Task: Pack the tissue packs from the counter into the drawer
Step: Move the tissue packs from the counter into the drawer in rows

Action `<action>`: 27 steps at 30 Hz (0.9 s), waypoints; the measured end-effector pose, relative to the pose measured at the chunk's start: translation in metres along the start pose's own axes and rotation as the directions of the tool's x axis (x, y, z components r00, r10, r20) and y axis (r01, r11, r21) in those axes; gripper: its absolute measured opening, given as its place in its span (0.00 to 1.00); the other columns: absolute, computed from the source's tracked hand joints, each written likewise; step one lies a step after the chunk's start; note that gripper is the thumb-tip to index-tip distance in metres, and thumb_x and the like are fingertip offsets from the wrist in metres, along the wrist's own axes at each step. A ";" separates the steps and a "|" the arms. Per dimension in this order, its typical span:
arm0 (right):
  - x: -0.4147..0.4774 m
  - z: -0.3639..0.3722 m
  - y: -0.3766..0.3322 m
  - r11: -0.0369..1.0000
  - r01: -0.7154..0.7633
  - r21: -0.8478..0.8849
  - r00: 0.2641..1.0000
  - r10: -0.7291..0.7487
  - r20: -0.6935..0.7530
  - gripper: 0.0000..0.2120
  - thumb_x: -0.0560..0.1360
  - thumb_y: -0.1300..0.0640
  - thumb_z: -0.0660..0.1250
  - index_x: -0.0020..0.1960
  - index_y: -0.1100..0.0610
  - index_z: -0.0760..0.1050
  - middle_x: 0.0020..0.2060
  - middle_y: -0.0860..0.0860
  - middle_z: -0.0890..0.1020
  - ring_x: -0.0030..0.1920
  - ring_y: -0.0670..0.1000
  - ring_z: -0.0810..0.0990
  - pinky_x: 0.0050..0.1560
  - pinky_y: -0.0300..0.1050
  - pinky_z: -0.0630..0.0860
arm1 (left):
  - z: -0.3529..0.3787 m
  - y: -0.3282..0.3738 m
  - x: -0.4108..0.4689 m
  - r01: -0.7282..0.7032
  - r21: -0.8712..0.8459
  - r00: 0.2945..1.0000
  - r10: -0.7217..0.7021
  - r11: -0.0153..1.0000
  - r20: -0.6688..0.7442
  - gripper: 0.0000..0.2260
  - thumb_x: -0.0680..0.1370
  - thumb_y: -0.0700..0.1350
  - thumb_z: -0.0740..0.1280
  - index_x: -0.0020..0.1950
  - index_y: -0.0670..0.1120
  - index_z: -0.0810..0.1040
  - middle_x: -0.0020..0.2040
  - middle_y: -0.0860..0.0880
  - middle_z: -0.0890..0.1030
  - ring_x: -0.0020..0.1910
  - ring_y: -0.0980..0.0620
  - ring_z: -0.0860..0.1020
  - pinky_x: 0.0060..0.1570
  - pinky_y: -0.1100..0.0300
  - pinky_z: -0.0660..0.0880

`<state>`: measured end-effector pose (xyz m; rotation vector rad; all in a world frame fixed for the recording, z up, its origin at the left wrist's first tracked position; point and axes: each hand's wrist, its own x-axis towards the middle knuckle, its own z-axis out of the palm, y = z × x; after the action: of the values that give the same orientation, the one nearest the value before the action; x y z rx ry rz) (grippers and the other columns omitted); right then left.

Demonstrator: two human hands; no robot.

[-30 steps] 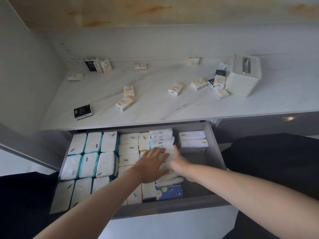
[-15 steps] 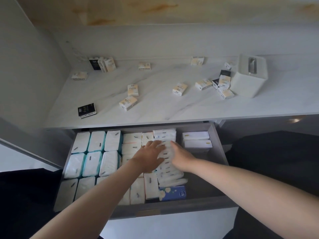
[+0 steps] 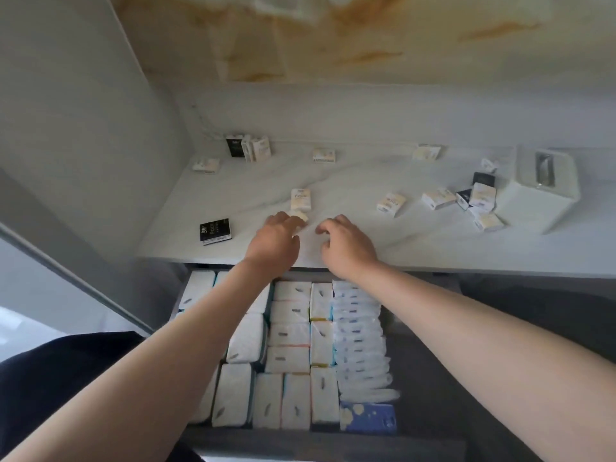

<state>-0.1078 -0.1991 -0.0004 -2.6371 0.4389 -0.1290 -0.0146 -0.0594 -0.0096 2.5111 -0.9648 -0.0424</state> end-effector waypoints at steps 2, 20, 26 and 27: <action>0.022 0.003 -0.002 0.998 0.062 -0.026 0.996 -0.060 0.069 0.21 0.76 0.62 0.60 0.67 0.53 0.73 0.66 0.51 0.71 0.64 0.55 0.73 0.59 0.51 0.74 | -0.002 -0.012 0.009 0.024 0.080 0.995 -0.032 0.996 0.097 0.22 0.80 0.43 0.61 0.74 0.52 0.67 0.73 0.46 0.67 0.71 0.45 0.64 0.67 0.50 0.66; 0.097 0.033 0.012 0.866 0.266 -0.424 0.963 -0.256 0.080 0.28 0.69 0.59 0.65 0.70 0.57 0.70 0.66 0.57 0.69 0.67 0.60 0.66 0.69 0.55 0.61 | 0.013 -0.052 0.027 0.032 -0.161 0.986 -0.005 0.986 0.165 0.20 0.71 0.44 0.76 0.61 0.50 0.75 0.72 0.52 0.69 0.69 0.52 0.69 0.64 0.62 0.65; 0.082 0.018 0.021 0.958 0.219 -0.183 0.957 -0.175 0.230 0.20 0.73 0.63 0.64 0.65 0.60 0.68 0.69 0.57 0.67 0.67 0.61 0.70 0.62 0.54 0.70 | 0.015 -0.043 0.018 0.059 -0.132 0.994 -0.046 0.990 0.097 0.24 0.68 0.49 0.78 0.60 0.49 0.73 0.53 0.52 0.75 0.54 0.51 0.71 0.51 0.57 0.71; 0.078 0.016 0.022 0.958 0.216 -0.186 0.958 -0.172 0.228 0.20 0.74 0.63 0.64 0.65 0.58 0.68 0.67 0.56 0.68 0.64 0.60 0.71 0.60 0.54 0.70 | 0.015 -0.042 0.013 0.055 -0.127 0.994 -0.042 0.990 0.101 0.27 0.68 0.49 0.78 0.63 0.49 0.72 0.56 0.51 0.75 0.55 0.51 0.70 0.53 0.57 0.71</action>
<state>-0.0382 -0.2362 -0.0236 -2.8581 0.1245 0.1408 0.0188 -0.0460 -0.0391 2.4311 -0.9085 -0.2379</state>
